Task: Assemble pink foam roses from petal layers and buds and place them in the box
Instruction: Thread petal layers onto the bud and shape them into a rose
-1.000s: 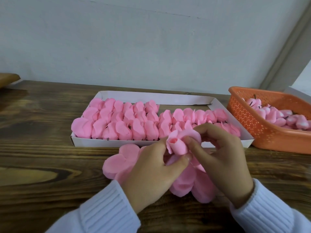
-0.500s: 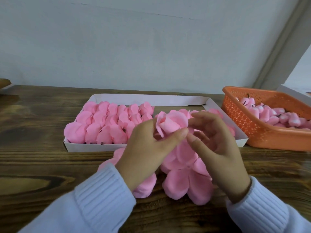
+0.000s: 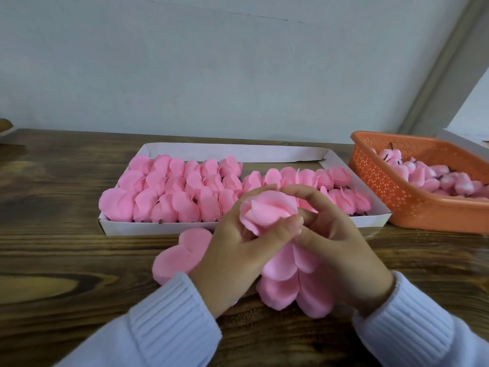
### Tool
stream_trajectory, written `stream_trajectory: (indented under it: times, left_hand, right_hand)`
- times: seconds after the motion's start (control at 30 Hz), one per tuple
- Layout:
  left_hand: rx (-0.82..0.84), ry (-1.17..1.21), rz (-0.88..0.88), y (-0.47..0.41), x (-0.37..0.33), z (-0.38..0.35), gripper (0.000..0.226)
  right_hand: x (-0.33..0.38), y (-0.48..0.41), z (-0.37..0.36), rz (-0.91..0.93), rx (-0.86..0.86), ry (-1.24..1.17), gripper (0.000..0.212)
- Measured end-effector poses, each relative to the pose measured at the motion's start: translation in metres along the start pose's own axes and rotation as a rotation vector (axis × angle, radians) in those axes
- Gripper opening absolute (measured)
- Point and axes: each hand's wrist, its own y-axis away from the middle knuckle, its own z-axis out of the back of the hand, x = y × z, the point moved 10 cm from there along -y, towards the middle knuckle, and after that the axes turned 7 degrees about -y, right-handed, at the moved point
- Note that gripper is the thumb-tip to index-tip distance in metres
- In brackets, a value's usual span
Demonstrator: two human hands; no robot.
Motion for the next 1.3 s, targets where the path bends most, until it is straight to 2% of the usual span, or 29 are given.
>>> stream_trajectory:
  times: [0.07,0.17,0.3,0.43,0.53,0.63,0.77,0.93,1.0,1.1,1.17,1.23,1.3]
  left_hand:
    - [0.109,0.041,-0.013,0.002,-0.003,-0.011,0.044]
    - [0.190,0.044,-0.022,0.005,-0.007,-0.020,0.039]
    - [0.076,-0.013,-0.037,0.004,-0.005,-0.011,0.018]
    - [0.046,-0.041,-0.053,0.004,-0.003,-0.006,0.024]
    - [0.001,-0.058,-0.042,0.001,0.000,0.000,0.032]
    - [-0.083,-0.085,-0.050,-0.001,0.000,0.009,0.031]
    - [-0.062,-0.186,-0.049,0.001,-0.003,0.008,0.050]
    - [-0.058,-0.199,-0.017,0.005,-0.002,0.006,0.058]
    - [-0.083,-0.200,0.009,0.005,0.002,0.009,0.058]
    - [-0.103,-0.158,0.065,0.004,0.008,0.011,0.055]
    - [-0.099,-0.160,0.062,0.003,0.005,0.008,0.046]
    - [-0.106,-0.148,0.074,0.005,0.001,0.008,0.024]
    - [-0.122,-0.098,0.111,0.007,-0.001,0.008,0.011]
  right_hand:
    - [-0.005,0.000,-0.003,-0.040,0.028,-0.018,0.052]
    - [-0.008,0.002,-0.007,-0.062,0.063,0.010,0.039]
    - [-0.005,0.002,-0.010,-0.067,0.072,0.099,0.039]
    - [-0.002,0.003,-0.016,-0.079,0.076,0.069,0.035]
    - [-0.007,0.002,0.001,-0.168,-0.079,-0.063,0.042]
    - [-0.015,0.005,0.028,-0.265,-0.273,-0.035,0.047]
    - [-0.021,0.010,0.034,-0.332,-0.322,-0.027,0.049]
    - [-0.008,0.006,0.040,-0.183,-0.373,-0.089,0.048]
    - [-0.002,0.006,0.044,-0.107,-0.385,-0.027,0.048]
    - [0.013,0.007,0.041,0.034,-0.370,0.195,0.031]
    - [0.026,0.010,0.036,0.145,-0.364,0.383,0.018]
    - [0.035,0.012,0.030,0.227,-0.349,0.498,0.004]
    - [0.038,0.013,0.025,0.267,-0.335,0.582,0.007]
